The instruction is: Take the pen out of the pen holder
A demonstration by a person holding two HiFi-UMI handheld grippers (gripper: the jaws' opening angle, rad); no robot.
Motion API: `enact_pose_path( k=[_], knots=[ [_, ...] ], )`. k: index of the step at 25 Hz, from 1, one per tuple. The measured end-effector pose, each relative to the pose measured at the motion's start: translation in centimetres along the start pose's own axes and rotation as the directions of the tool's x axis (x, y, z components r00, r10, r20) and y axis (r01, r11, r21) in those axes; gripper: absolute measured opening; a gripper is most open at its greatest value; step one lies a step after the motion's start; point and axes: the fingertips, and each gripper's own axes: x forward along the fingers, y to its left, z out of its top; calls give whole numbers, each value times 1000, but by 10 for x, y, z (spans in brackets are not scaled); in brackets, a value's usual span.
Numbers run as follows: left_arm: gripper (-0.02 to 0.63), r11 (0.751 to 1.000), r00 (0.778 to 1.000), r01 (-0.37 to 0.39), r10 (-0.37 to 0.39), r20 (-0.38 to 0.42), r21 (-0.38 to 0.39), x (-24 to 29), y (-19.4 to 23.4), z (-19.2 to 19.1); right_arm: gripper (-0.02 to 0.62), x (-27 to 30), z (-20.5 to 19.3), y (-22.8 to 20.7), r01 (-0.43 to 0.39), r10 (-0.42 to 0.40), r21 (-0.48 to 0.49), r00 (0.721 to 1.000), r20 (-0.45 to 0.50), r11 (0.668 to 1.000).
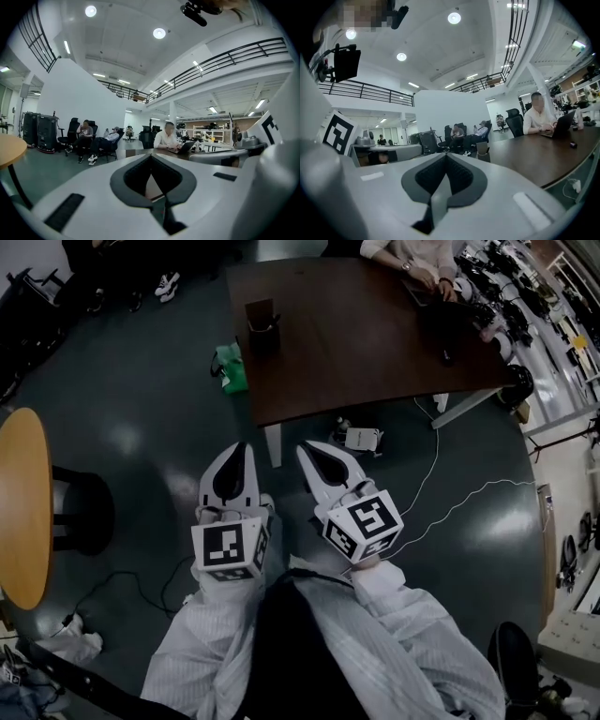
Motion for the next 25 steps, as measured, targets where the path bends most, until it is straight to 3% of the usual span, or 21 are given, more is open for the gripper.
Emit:
enact_pose_path(
  k=[9, 17, 21, 25],
  knots=[
    [5, 996, 998, 65, -64, -24, 57, 141, 74, 33, 0, 143, 38, -69, 56, -56, 15, 998, 4, 998],
    [5, 993, 988, 114, -110, -104, 39, 242, 86, 14, 0, 196, 22, -144, 120, -114, 64, 990, -84, 991],
    [5, 995, 987, 100, -97, -126, 22, 290, 90, -2, 0, 224, 16, -186, 105, -97, 64, 988, -124, 992],
    [6, 998, 986, 45, -39, -161, 35, 339, 92, -14, 0, 255, 17, -228, 38, -29, 54, 986, -164, 998]
  ],
)
